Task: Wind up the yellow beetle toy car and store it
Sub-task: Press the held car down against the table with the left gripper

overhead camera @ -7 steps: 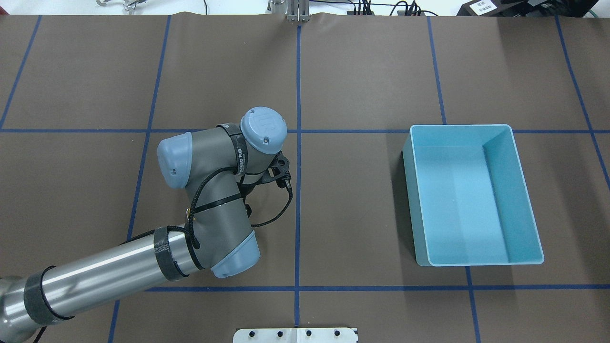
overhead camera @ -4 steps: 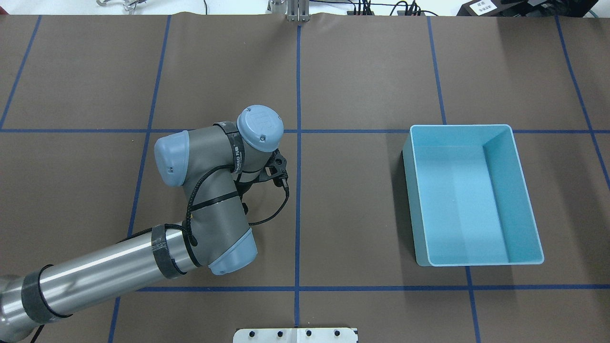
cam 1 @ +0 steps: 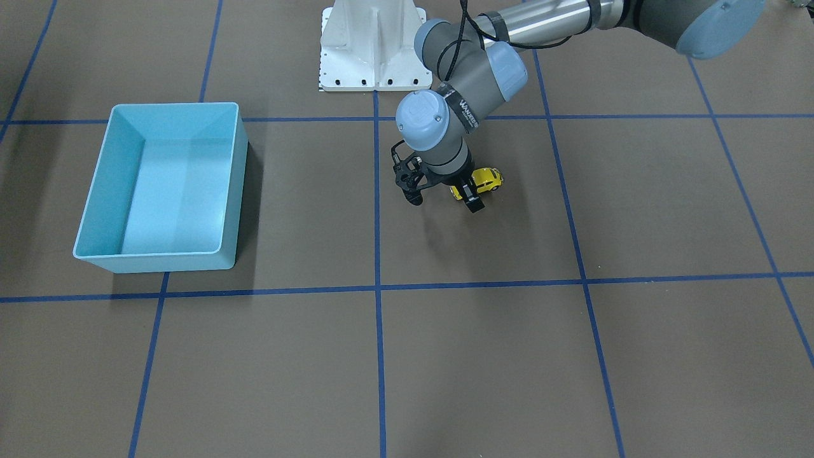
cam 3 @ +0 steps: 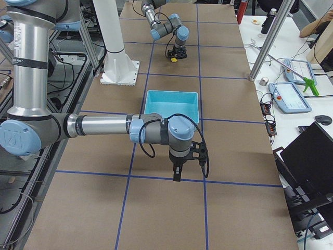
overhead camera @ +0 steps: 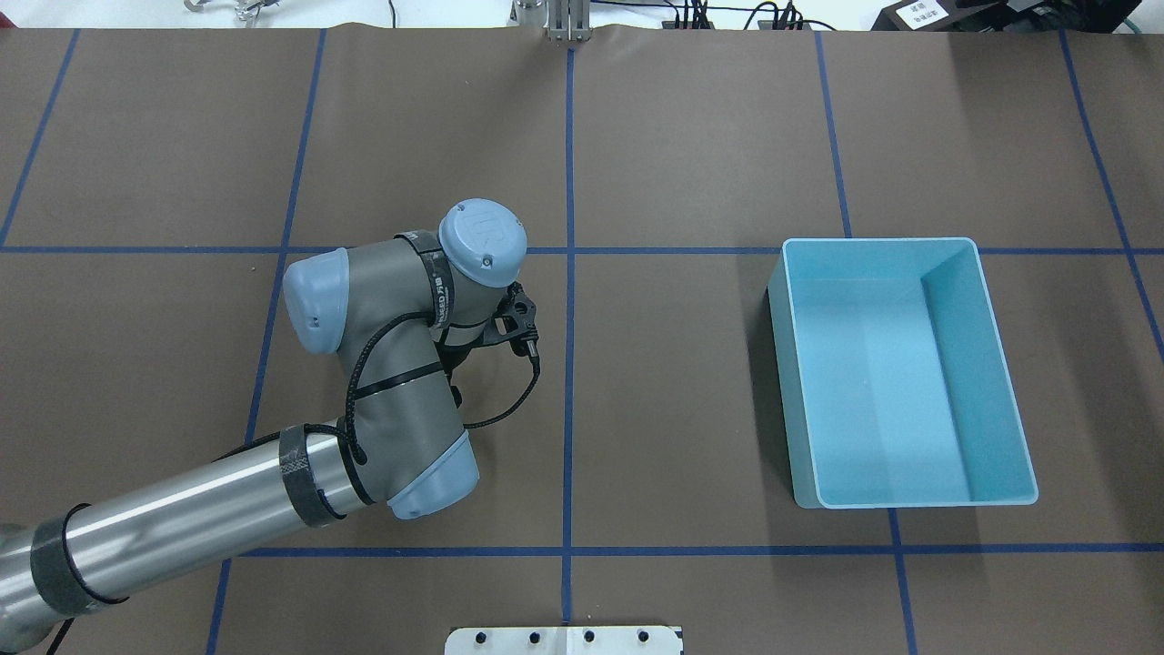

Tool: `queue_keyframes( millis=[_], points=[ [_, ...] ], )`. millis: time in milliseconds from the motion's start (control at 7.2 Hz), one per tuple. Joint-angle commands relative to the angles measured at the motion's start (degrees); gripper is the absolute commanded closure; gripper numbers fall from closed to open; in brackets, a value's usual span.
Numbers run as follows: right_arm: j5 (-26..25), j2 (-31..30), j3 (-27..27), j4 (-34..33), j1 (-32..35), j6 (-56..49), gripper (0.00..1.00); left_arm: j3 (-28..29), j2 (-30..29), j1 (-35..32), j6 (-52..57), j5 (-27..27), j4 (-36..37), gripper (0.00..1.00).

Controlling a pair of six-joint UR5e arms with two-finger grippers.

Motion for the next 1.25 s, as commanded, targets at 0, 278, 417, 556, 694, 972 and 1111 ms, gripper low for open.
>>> queue_keyframes(
  millis=[0,278,417,556,694,972,1111],
  points=[
    [0.0,0.0,-0.1,-0.07,0.0,0.0,0.0,1.06,0.1,0.04,0.02,-0.1,-1.07,0.16],
    [0.0,0.0,-0.27,0.02,0.0,0.0,0.0,1.33,0.1,0.13,0.02,-0.1,-1.25,0.28],
    [0.0,0.0,-0.27,0.02,0.0,0.0,0.0,1.33,0.1,0.13,-0.07,-0.1,-1.25,0.37],
    [0.0,0.0,-0.27,0.02,0.0,0.0,0.0,1.33,0.1,0.3,-0.16,-0.18,-1.16,0.58],
    [0.0,0.0,-0.27,0.02,0.0,0.0,0.0,1.33,0.01,0.39,-0.25,-1.92,-0.9,0.77],
    [0.0,0.09,-0.36,0.02,0.0,0.0,0.0,0.46,-0.17,0.39,-0.51,-3.44,-0.63,1.0],
    [0.0,0.09,-0.36,0.02,0.0,0.0,0.0,-0.77,-0.17,0.31,-0.08,-3.26,-0.72,1.0]
  ],
)
